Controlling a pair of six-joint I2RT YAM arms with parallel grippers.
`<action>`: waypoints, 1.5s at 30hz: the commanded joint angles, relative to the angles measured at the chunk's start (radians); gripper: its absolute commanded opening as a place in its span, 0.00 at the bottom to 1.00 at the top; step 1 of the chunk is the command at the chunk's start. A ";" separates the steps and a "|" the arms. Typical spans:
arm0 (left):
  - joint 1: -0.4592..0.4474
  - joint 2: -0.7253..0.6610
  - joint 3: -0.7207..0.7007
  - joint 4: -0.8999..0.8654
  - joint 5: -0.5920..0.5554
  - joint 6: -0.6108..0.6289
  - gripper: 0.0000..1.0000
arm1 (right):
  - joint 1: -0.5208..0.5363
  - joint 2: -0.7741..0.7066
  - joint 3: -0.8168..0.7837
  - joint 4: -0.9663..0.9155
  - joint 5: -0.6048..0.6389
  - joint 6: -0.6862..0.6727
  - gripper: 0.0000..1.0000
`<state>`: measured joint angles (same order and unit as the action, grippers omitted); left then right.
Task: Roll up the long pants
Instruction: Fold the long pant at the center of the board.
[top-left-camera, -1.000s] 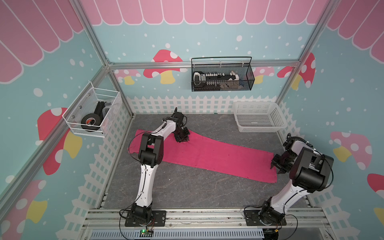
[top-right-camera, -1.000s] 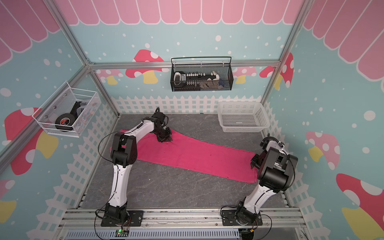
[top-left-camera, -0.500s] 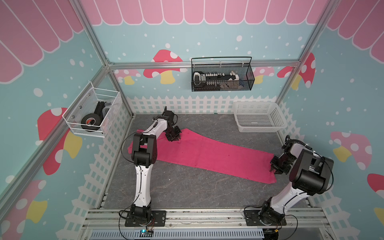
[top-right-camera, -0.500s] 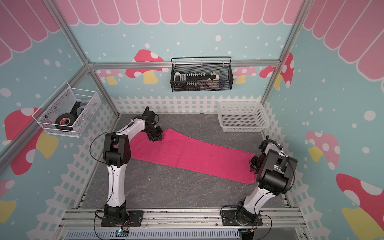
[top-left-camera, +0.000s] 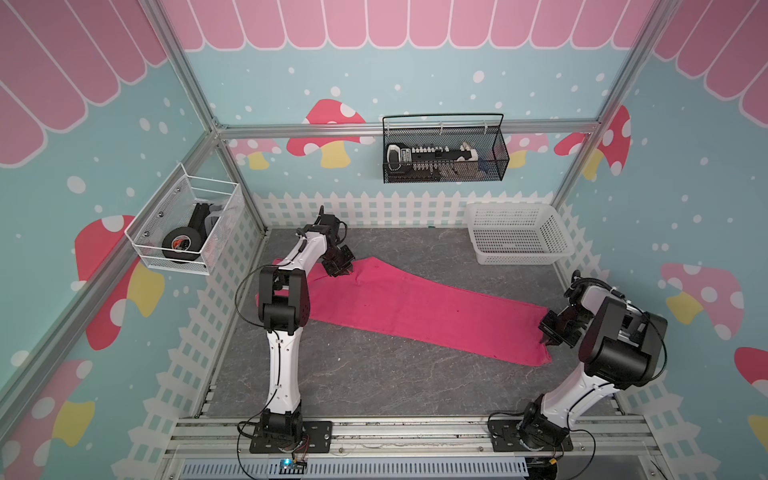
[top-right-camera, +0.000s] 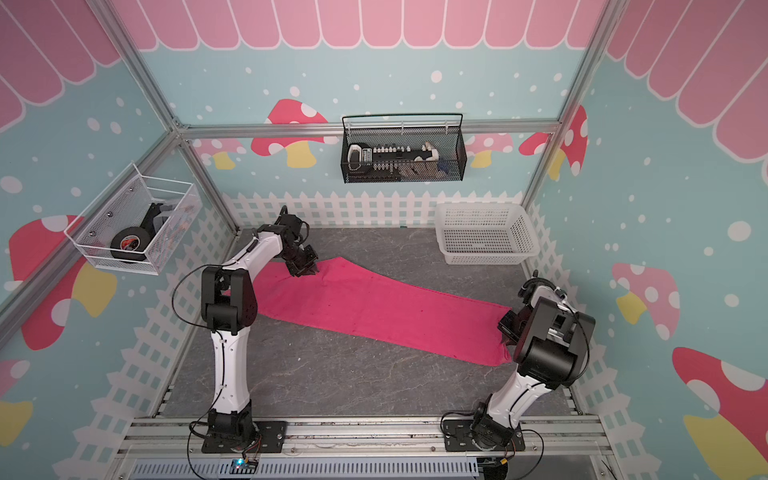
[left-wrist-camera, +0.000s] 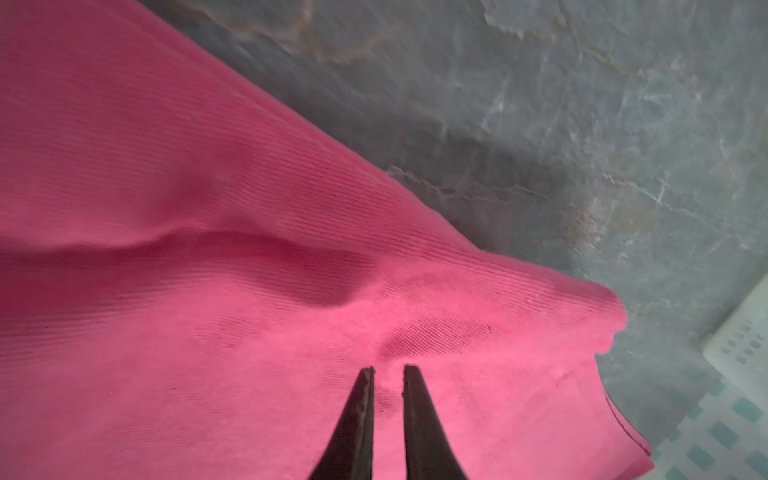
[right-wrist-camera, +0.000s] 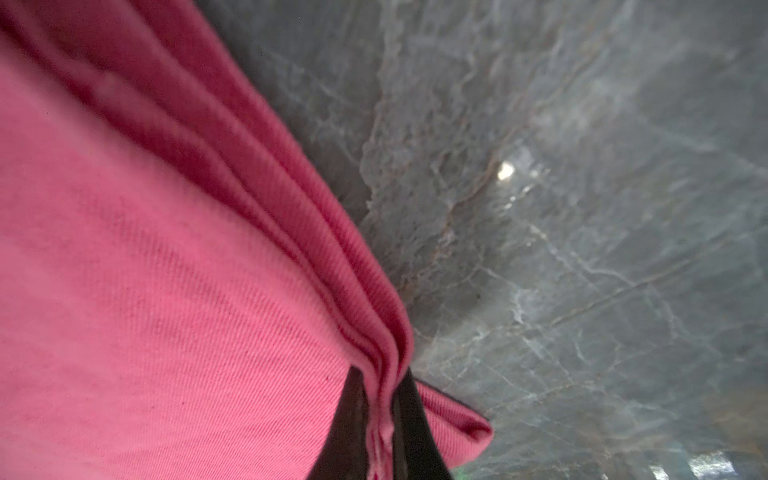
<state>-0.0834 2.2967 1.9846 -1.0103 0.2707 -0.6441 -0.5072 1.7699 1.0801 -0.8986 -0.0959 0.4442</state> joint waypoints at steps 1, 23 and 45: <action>0.017 -0.049 0.030 -0.073 -0.108 0.058 0.16 | -0.003 0.003 0.062 -0.096 0.191 0.052 0.00; -0.128 0.026 -0.127 -0.063 -0.120 0.110 0.15 | -0.001 -0.191 0.408 -0.372 0.164 0.180 0.00; -0.518 0.179 0.030 0.003 0.153 -0.082 0.15 | 0.505 -0.141 0.540 0.019 -0.360 0.496 0.00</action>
<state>-0.5854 2.4336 2.0762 -0.9787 0.3267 -0.6754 -0.0296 1.5833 1.5536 -0.9836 -0.4133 0.8585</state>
